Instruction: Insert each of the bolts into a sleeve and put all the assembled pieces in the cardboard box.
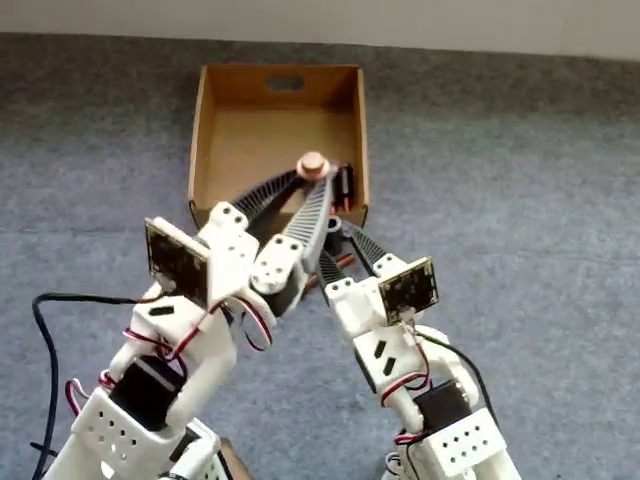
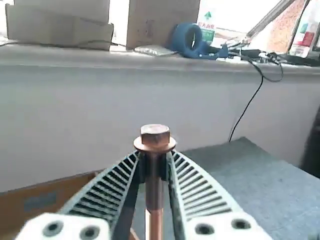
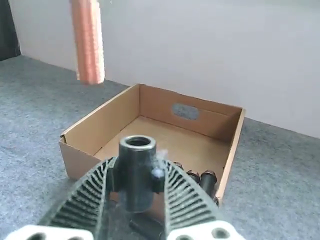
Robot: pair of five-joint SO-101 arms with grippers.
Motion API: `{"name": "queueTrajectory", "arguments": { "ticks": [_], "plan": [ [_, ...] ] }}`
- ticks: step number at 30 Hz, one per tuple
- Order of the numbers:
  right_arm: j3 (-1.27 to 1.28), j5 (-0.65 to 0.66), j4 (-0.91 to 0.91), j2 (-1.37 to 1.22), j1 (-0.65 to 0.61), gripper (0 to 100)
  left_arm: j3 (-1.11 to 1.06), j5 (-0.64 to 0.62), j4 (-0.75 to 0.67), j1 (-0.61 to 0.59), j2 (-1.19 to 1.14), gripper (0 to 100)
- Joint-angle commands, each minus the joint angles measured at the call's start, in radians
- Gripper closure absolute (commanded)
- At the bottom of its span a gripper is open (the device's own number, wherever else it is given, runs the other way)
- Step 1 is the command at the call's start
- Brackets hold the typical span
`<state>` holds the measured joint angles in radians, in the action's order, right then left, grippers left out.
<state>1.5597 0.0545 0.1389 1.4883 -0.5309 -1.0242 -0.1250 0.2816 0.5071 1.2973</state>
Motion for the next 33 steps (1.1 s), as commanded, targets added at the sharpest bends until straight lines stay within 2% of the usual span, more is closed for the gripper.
{"name": "queueTrajectory", "arguments": {
  "ticks": [1,11,28,33],
  "plan": [
    [-0.008,0.008,-0.021,0.012,-0.002,99.3,0.007,0.006,-0.103,0.013,-0.038,99],
    [-0.008,0.008,-0.021,0.013,0.056,99.3,-0.004,0.005,-0.114,0.013,-0.234,99],
    [-0.008,0.008,-0.021,0.008,0.056,99.3,-0.028,0.005,-0.12,0.015,-0.245,99],
    [-0.007,0.008,-0.021,0.008,0.056,99.3,-0.03,0.005,-0.239,0.012,-0.252,99]
  ]
}}
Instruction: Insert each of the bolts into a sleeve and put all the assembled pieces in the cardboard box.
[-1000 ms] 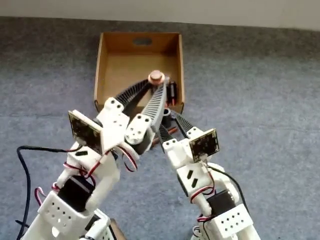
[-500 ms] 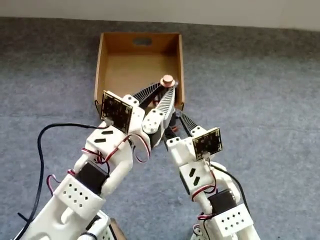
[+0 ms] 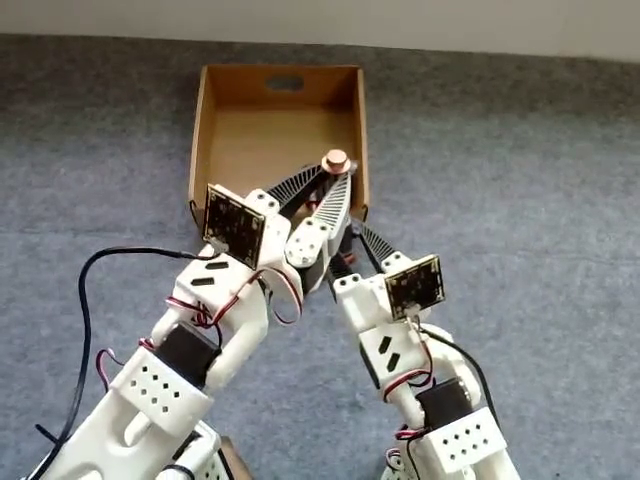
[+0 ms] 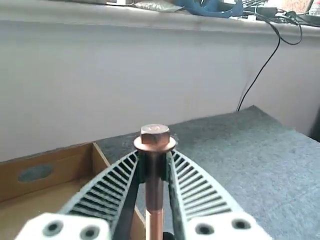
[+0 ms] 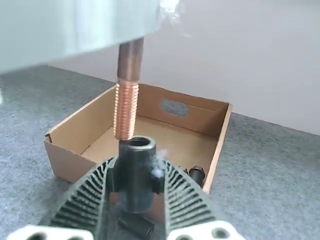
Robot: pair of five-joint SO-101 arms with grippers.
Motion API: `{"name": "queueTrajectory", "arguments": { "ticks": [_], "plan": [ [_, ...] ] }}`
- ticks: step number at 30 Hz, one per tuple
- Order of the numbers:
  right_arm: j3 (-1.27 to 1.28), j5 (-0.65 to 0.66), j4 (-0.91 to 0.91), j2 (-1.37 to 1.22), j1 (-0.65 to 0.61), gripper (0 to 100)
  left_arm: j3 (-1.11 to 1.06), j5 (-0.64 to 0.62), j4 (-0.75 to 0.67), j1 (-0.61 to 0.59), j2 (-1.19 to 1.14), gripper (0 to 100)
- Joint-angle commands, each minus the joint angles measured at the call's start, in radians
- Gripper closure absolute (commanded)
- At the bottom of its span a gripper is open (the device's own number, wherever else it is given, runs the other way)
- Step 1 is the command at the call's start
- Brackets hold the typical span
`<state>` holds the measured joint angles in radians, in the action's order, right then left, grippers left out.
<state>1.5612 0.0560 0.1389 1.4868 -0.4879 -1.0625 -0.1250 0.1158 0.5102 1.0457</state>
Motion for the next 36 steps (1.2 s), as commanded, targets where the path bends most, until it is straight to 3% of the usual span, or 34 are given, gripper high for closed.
{"name": "queueTrajectory", "arguments": {
  "ticks": [1,5,15,24,36],
  "plan": [
    [-0.008,0.006,-0.021,0.01,0.013,99.3,0.008,0.005,-0.098,0.008,-0.001,99],
    [-0.005,0.006,-0.021,0.01,0.013,99.3,0.005,0.005,-0.157,0.01,-0.001,99],
    [0.016,0.006,-0.027,0.015,0.013,99.3,0.002,0.005,-0.155,0.01,-0.01,99],
    [0.015,0.006,-0.027,0.015,0.013,99.3,0.054,0.005,-0.195,0.01,-0.217,99],
    [0.016,0.006,-0.027,0.015,0.013,99.3,0.061,0.005,-0.19,0.013,-0.22,99]
  ]
}}
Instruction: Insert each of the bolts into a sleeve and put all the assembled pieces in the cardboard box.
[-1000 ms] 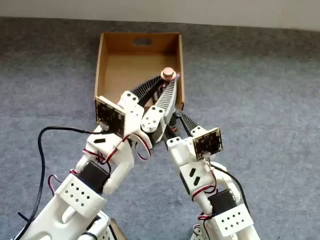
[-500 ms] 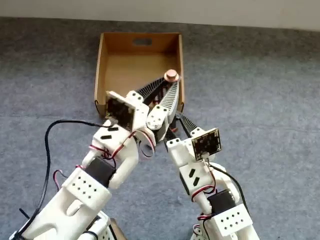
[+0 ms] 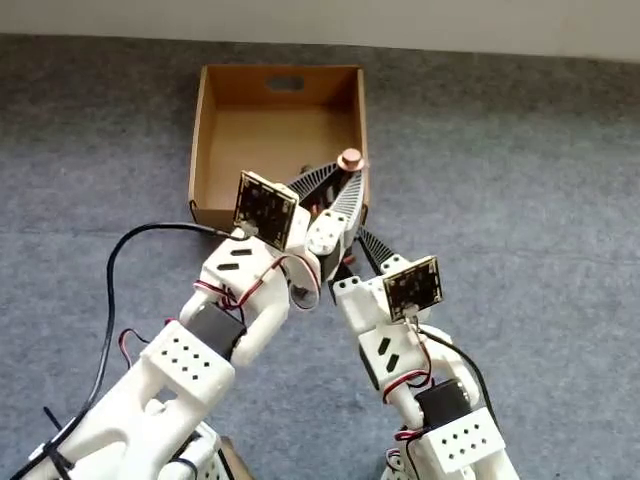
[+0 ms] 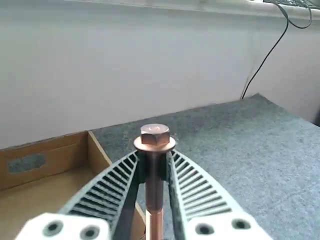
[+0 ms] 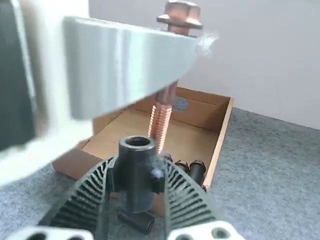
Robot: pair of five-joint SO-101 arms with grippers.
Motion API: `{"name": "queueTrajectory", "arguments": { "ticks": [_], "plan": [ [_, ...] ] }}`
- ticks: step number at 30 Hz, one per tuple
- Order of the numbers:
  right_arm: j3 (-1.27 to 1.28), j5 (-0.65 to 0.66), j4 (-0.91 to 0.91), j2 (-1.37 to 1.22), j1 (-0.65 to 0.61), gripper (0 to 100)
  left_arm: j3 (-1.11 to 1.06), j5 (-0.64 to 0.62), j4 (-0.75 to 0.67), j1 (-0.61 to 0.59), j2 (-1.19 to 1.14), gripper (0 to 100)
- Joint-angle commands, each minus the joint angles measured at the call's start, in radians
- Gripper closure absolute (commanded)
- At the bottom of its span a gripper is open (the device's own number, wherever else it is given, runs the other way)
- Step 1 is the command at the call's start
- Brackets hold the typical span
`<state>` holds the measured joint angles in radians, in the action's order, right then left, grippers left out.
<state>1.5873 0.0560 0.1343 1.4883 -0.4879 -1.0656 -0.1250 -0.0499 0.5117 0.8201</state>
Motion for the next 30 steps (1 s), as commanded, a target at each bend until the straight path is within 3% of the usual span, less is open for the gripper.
{"name": "queueTrajectory", "arguments": {
  "ticks": [1,9,14,24,30],
  "plan": [
    [-0.008,0.006,-0.022,0.013,0.013,99.3,0.064,0.005,-0.025,0.013,0.005,99],
    [-0.007,0.006,-0.024,0.013,0.013,99.3,0.059,0.005,-0.018,0.015,0.113,99],
    [-0.007,0.006,-0.024,0.013,0.013,99.3,0.059,0.005,0.1,0.016,0.219,99],
    [-0.005,0.006,-0.024,0.013,0.013,99.3,0.042,0.008,0.114,0.105,0.219,99],
    [-0.005,0.006,-0.024,0.013,0.013,99.3,0.042,0.009,0.115,0.101,0.219,99]
  ]
}}
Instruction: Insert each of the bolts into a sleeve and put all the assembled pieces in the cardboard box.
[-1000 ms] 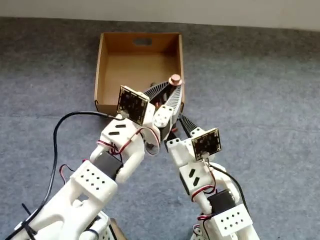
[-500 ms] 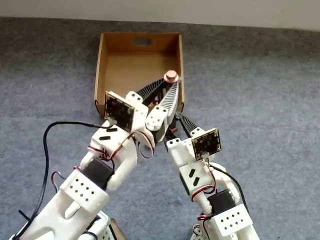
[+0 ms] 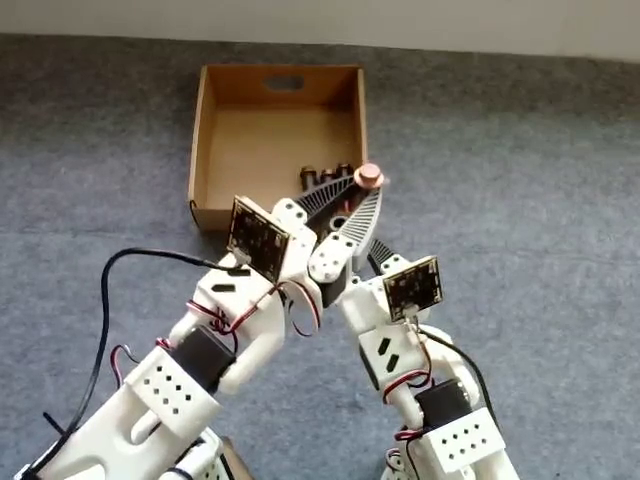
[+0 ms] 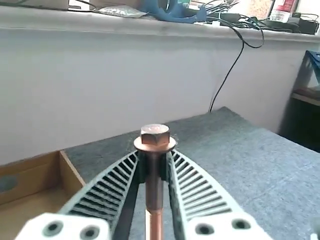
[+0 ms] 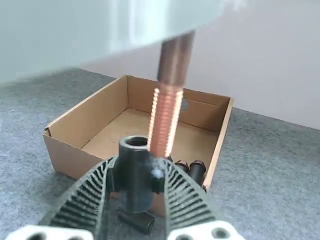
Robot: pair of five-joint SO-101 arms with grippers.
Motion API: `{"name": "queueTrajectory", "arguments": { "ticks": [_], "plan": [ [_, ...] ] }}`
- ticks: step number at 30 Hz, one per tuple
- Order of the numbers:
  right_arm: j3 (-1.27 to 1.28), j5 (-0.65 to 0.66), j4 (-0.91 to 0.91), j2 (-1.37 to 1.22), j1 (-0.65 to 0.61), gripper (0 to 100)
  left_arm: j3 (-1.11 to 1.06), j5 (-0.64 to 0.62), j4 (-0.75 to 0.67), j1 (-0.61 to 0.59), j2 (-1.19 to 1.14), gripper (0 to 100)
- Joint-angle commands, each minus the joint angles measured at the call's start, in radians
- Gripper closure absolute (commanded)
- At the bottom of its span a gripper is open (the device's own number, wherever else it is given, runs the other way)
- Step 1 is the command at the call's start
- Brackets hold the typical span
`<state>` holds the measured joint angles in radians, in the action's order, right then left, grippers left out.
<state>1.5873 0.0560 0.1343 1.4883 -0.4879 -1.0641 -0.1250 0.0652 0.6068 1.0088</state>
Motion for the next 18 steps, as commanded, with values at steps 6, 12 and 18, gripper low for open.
{"name": "queueTrajectory", "arguments": {
  "ticks": [6,12,18],
  "plan": [
    [-0.005,0.006,-0.024,0.013,0.013,99.3,-0.008,0.006,-0.003,-0.053,0.03,99],
    [-0.005,0.006,-0.024,0.013,0.013,99.3,-0.024,0.005,-0.005,-0.053,0.03,99],
    [-0.005,0.006,-0.024,0.013,0.013,99.3,-0.024,0.005,-0.005,-0.053,0.03,99]
  ]
}}
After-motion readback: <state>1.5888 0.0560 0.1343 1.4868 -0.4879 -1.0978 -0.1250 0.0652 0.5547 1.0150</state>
